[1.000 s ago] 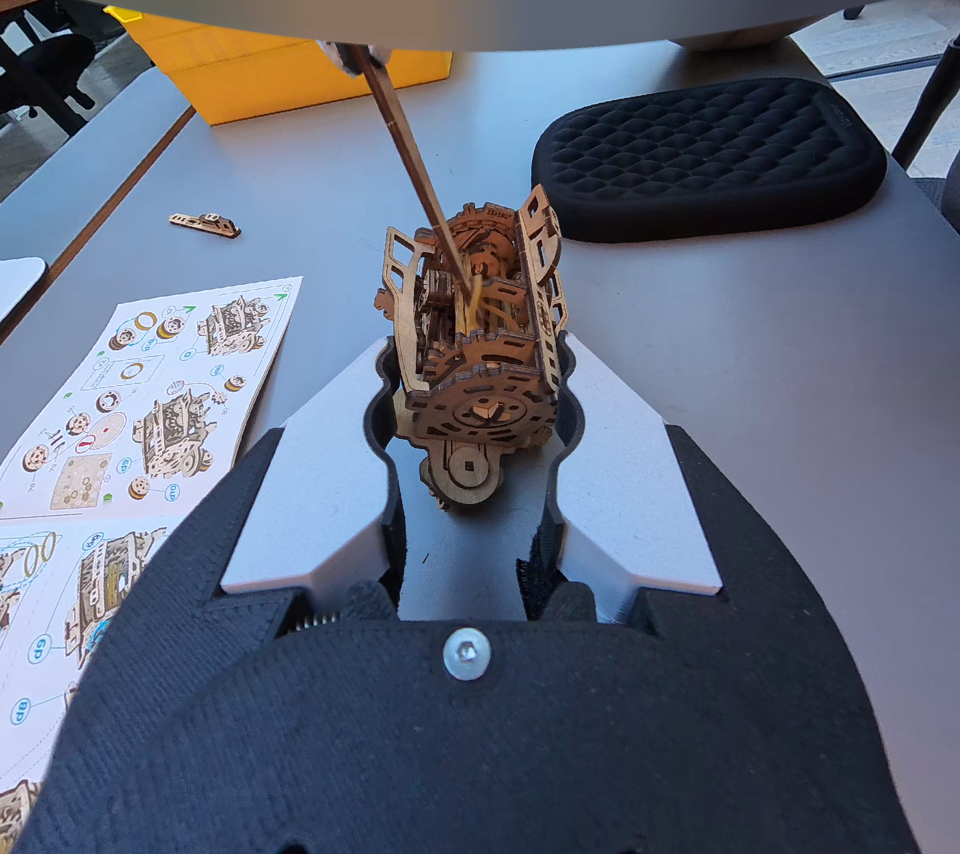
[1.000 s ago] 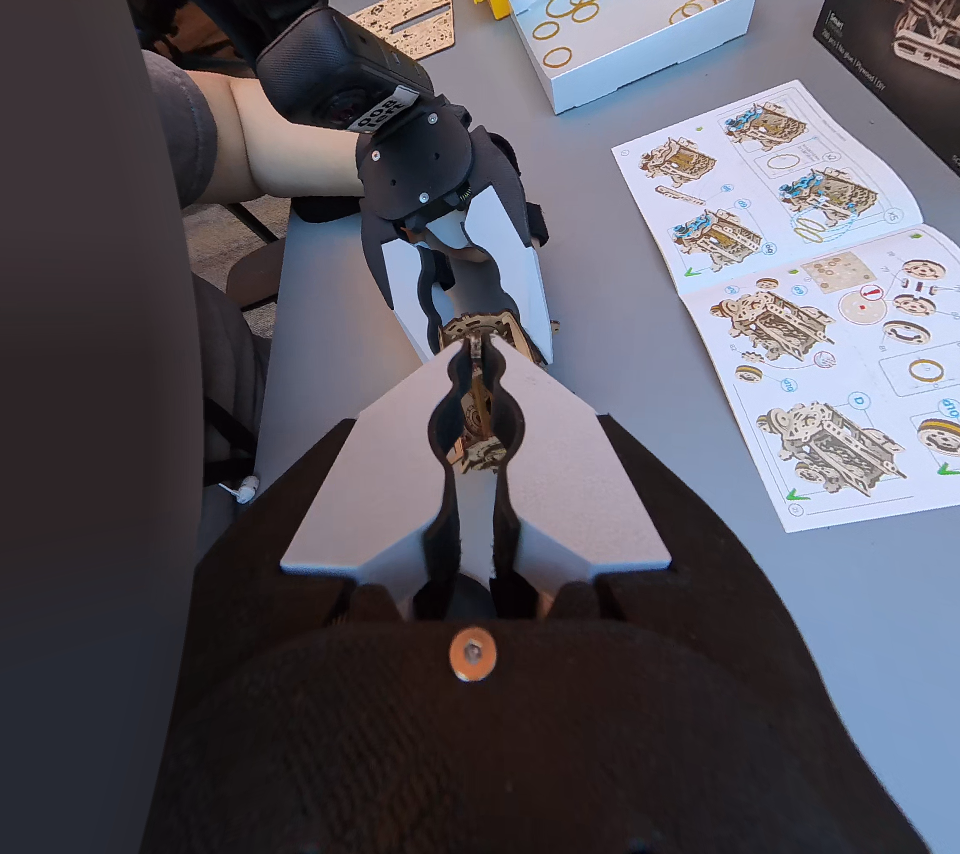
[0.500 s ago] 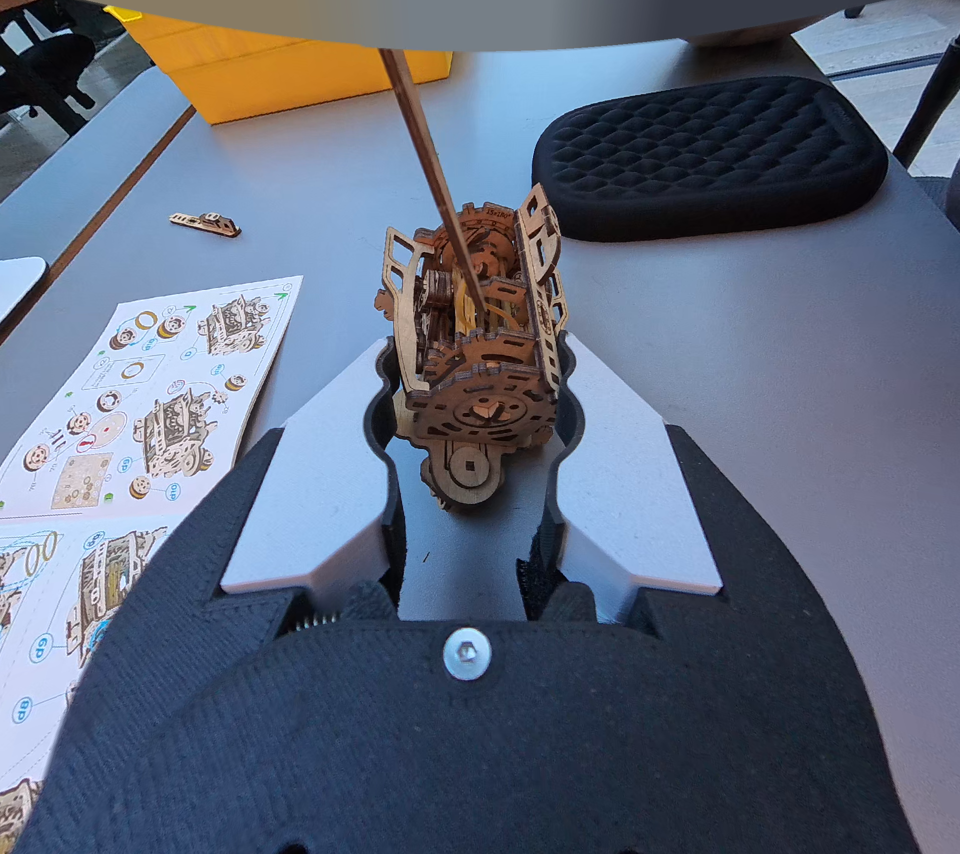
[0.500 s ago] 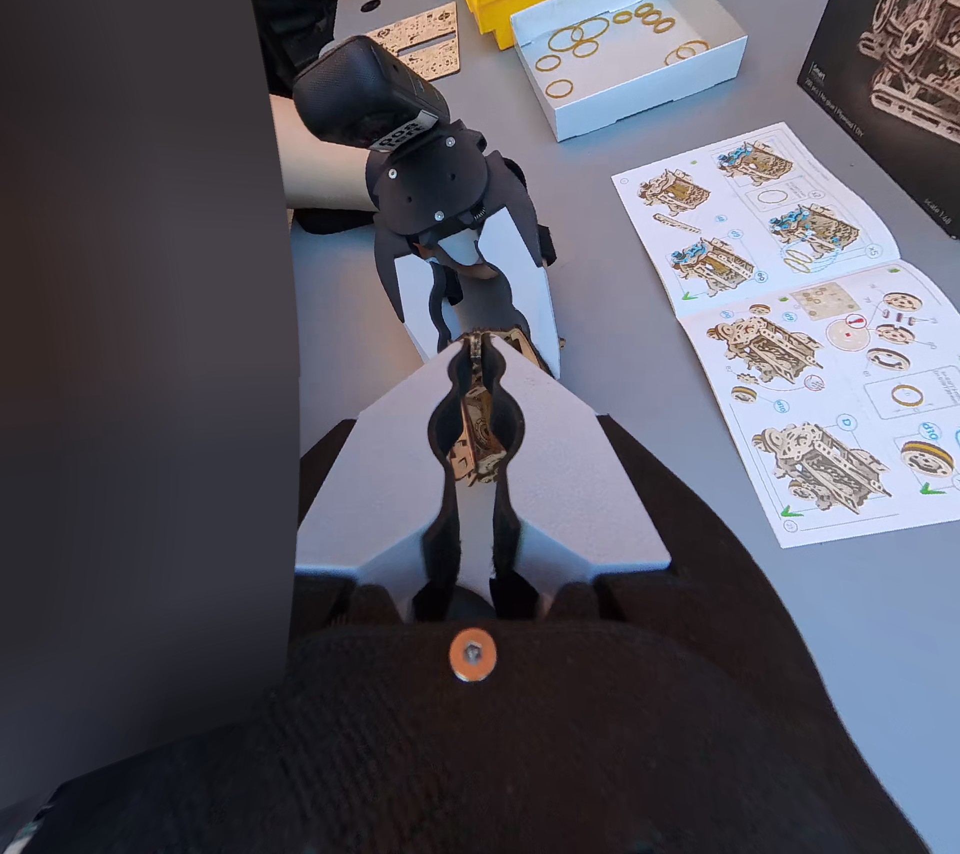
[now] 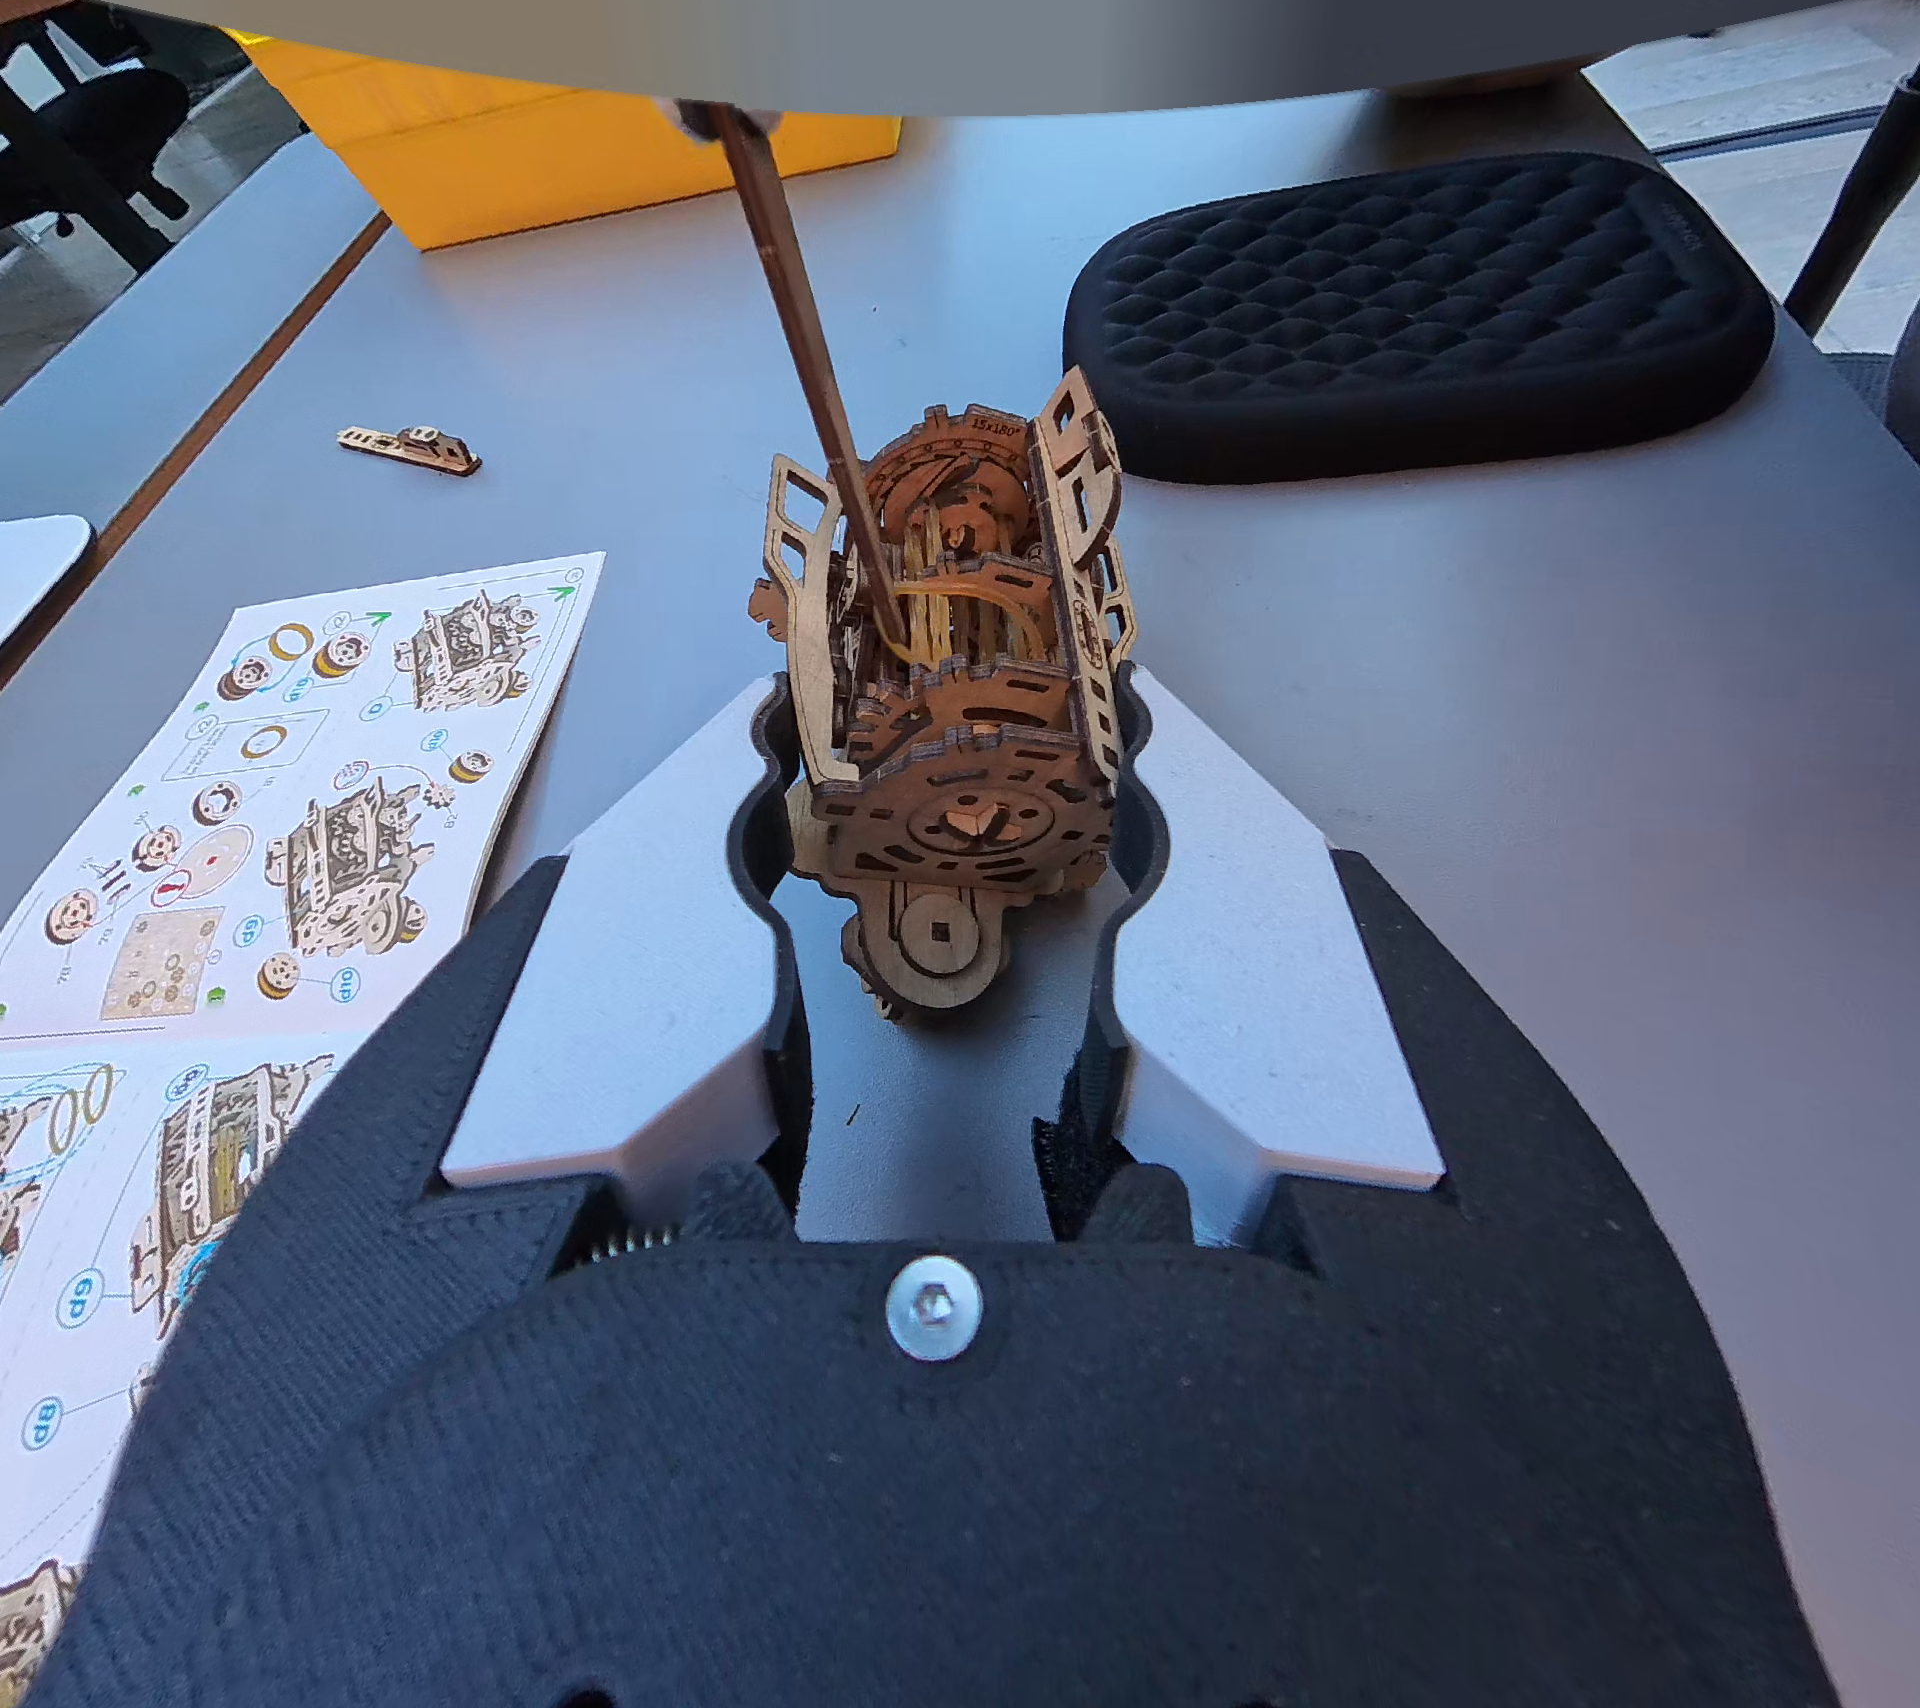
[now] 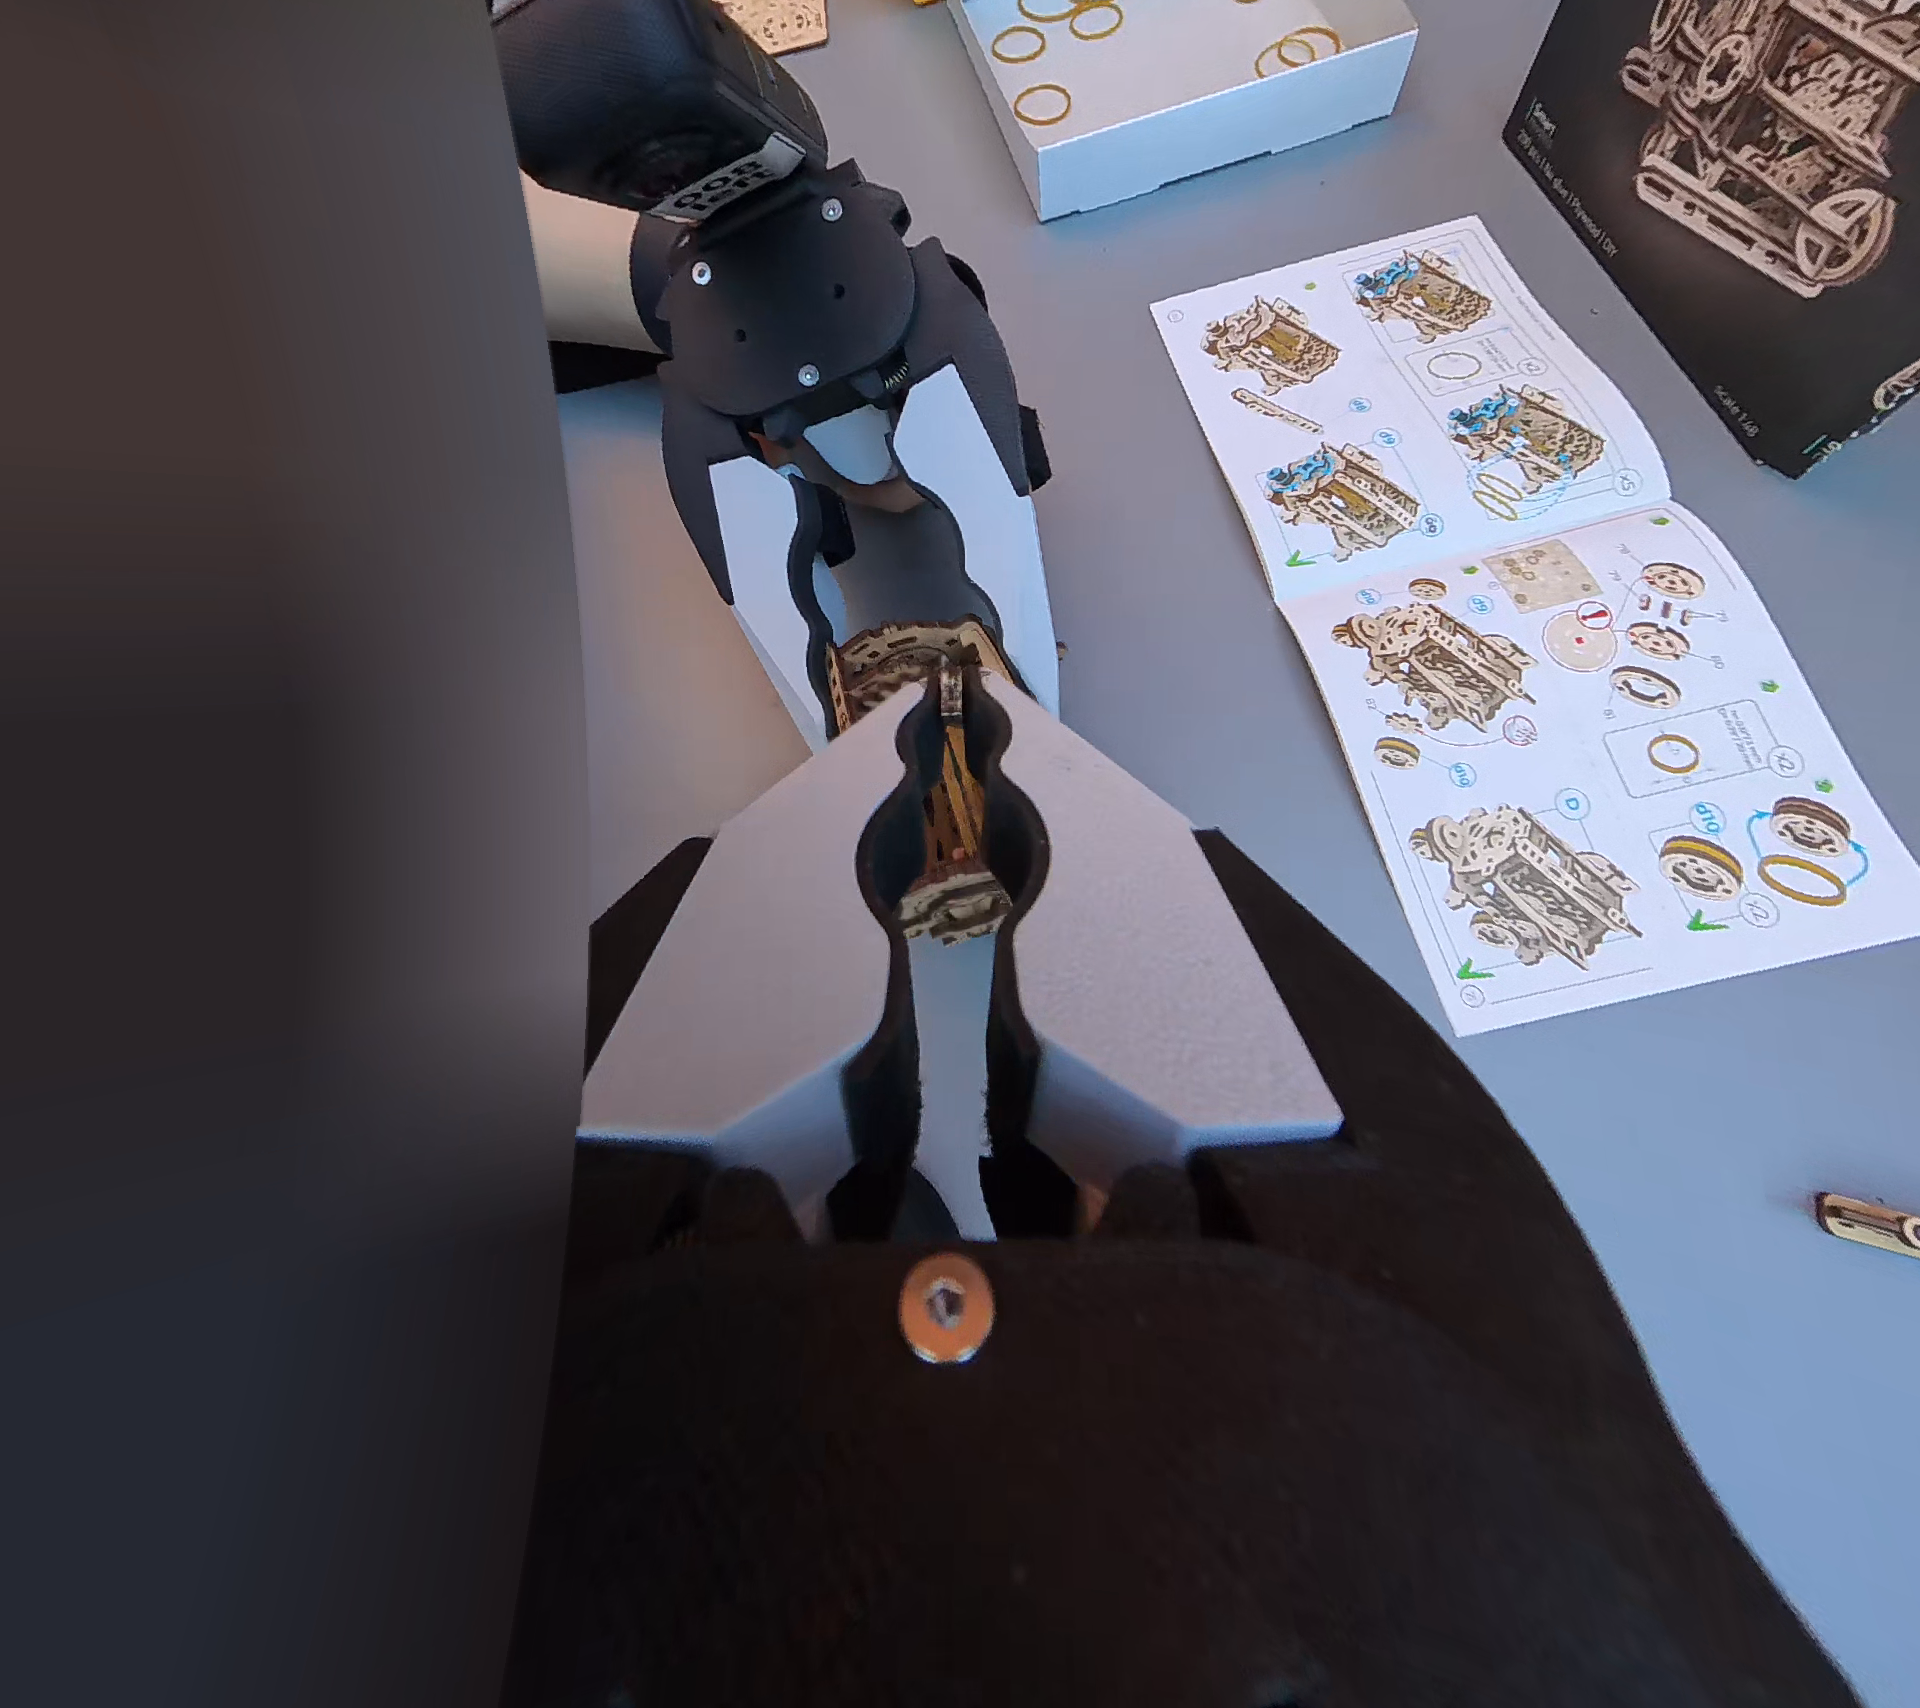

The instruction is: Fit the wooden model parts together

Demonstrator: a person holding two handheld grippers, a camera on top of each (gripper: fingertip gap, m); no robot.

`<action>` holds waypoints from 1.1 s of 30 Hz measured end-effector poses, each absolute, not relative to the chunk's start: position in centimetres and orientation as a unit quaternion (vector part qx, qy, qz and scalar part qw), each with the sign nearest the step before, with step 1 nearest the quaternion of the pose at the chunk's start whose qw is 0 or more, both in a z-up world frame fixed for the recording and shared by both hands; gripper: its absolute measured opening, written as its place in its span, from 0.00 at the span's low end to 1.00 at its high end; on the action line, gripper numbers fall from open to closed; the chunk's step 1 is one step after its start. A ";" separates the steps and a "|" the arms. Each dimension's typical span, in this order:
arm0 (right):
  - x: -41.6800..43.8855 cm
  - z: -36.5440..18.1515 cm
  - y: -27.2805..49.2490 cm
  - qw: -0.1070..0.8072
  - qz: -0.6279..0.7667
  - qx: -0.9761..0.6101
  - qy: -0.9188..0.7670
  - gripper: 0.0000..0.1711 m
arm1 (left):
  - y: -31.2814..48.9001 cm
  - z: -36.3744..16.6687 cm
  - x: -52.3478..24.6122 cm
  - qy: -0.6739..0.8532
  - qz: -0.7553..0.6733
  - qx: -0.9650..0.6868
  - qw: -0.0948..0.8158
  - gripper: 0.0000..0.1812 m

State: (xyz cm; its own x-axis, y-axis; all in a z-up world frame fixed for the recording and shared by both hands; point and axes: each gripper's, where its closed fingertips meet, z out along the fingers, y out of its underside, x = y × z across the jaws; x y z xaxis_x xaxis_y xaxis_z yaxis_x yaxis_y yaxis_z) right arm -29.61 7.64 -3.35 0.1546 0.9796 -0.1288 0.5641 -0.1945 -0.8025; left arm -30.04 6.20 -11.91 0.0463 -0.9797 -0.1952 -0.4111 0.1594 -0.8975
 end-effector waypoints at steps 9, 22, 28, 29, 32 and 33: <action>-30.0 -3.7 7.0 0.264 0.376 -0.698 -0.550 0.01 | 6.2 -11.9 -30.0 0.615 -0.314 -0.565 0.451 0.33; -30.2 -4.2 7.1 0.254 0.314 -0.708 -0.579 0.01 | 6.1 -11.9 -30.0 0.617 -0.309 -0.565 0.452 0.33; -29.7 -4.0 7.2 0.257 0.313 -0.712 -0.573 0.01 | 6.1 -11.9 -30.0 0.616 -0.311 -0.566 0.451 0.33; -29.7 -4.0 7.2 0.257 0.311 -0.713 -0.574 0.01 | 6.2 -11.9 -30.0 0.616 -0.311 -0.566 0.451 0.33; -29.6 -3.9 7.2 0.259 0.304 -0.712 -0.577 0.01 | 6.1 -11.9 -30.0 0.616 -0.310 -0.566 0.451 0.33; -29.6 -3.8 7.3 0.261 0.303 -0.711 -0.578 0.01 | 6.2 -11.9 -30.0 0.616 -0.311 -0.566 0.451 0.33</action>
